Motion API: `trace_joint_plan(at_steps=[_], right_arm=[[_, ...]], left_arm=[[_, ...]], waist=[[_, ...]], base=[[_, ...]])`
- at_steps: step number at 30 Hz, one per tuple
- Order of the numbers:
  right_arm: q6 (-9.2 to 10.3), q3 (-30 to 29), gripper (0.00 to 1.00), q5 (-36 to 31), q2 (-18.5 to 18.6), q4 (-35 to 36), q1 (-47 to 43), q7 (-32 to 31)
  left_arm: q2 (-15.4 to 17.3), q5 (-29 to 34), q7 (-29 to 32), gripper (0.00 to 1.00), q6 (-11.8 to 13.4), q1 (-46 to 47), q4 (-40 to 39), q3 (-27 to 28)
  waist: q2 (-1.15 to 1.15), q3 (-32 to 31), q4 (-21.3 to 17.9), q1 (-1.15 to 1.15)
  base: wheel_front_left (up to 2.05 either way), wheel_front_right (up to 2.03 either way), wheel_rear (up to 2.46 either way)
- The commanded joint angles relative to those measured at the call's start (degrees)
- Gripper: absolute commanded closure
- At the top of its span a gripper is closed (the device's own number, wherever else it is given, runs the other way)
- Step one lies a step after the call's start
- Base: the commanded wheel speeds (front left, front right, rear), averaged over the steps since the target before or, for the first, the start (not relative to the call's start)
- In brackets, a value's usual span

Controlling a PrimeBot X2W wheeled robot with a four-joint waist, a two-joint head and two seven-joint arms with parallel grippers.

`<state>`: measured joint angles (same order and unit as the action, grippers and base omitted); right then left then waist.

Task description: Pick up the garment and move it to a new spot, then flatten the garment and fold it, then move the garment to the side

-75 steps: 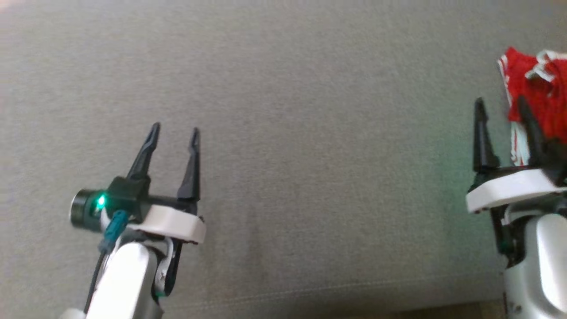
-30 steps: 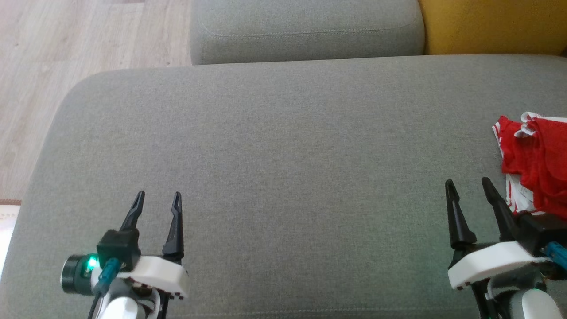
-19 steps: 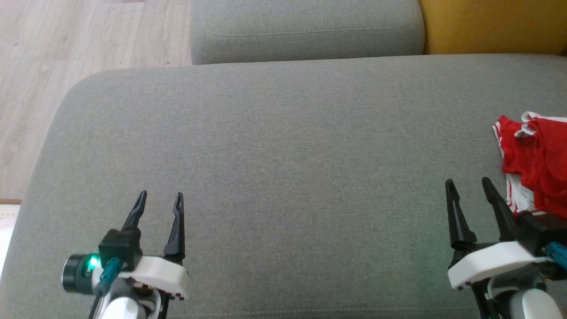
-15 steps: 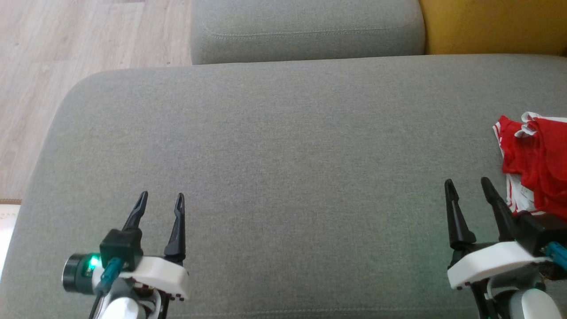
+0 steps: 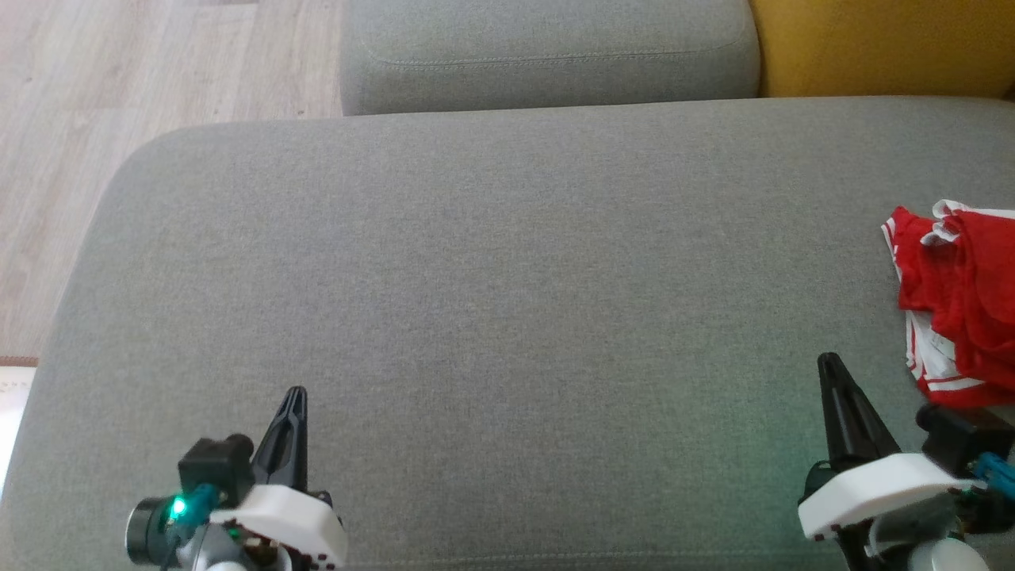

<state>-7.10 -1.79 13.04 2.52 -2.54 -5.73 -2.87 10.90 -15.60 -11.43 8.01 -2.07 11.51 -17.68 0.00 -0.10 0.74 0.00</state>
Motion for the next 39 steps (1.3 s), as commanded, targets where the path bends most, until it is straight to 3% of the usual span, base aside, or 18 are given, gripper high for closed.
trace_joint_plan(at_steps=[1,39], right_arm=[[-0.04,0.1,1.0,2.0,0.3,1.6,2.1,0.1],[-0.15,-0.4,1.0,28.2,1.1,-2.7,5.3,-0.3]], left_arm=[[0.4,-1.8,0.4,1.0,-0.3,2.6,-1.5,1.3],[-1.7,-27.1,5.4,1.0,-5.4,4.5,0.0,7.9]], waist=[[0.0,0.0,0.0,0.0],[0.0,0.1,-0.3,0.0]], base=[[0.0,0.0,0.0],[0.0,0.0,0.0]])
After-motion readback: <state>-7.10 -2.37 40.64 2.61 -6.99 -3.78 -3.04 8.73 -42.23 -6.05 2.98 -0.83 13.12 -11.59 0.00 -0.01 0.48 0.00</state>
